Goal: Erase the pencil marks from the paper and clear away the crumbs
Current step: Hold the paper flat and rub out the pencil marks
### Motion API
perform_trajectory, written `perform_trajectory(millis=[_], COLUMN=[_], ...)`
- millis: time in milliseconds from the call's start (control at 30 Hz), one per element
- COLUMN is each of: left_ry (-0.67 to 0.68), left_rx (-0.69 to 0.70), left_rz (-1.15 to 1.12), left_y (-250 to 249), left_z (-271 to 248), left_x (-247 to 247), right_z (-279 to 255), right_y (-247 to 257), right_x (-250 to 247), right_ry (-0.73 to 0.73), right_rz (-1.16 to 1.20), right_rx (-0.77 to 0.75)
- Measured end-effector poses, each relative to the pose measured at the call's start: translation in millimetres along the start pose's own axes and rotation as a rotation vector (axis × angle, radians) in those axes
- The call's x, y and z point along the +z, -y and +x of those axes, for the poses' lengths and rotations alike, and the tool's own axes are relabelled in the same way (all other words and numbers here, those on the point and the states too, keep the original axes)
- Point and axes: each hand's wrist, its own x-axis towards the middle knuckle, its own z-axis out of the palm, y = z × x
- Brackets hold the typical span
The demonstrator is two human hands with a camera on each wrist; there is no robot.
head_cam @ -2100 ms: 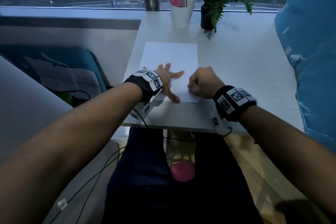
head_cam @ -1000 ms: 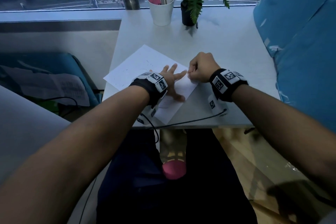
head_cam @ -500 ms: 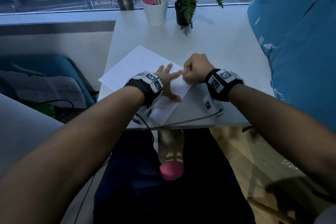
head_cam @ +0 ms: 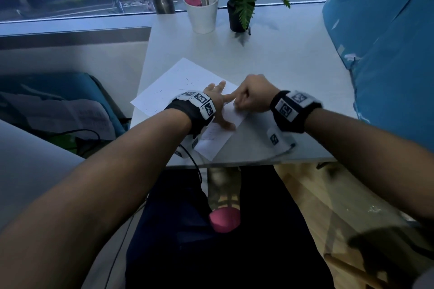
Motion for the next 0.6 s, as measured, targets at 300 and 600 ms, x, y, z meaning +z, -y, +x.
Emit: perform_trajectory(millis=[300,600], left_ry=[-0.062,-0.047], left_rx=[0.106,0.148], left_rz=[0.065,-0.021], left_y=[-16.4,-8.4], left_z=[1.3,4.9], left_x=[-5.9,-0.9], right_z=[6.7,1.2], right_y=[-11.9,-18.6], right_x=[-10.1,-11.2], right_ry=[-0.095,-0.132], right_rz=[0.038,0.071], right_rx=[0.07,0.062])
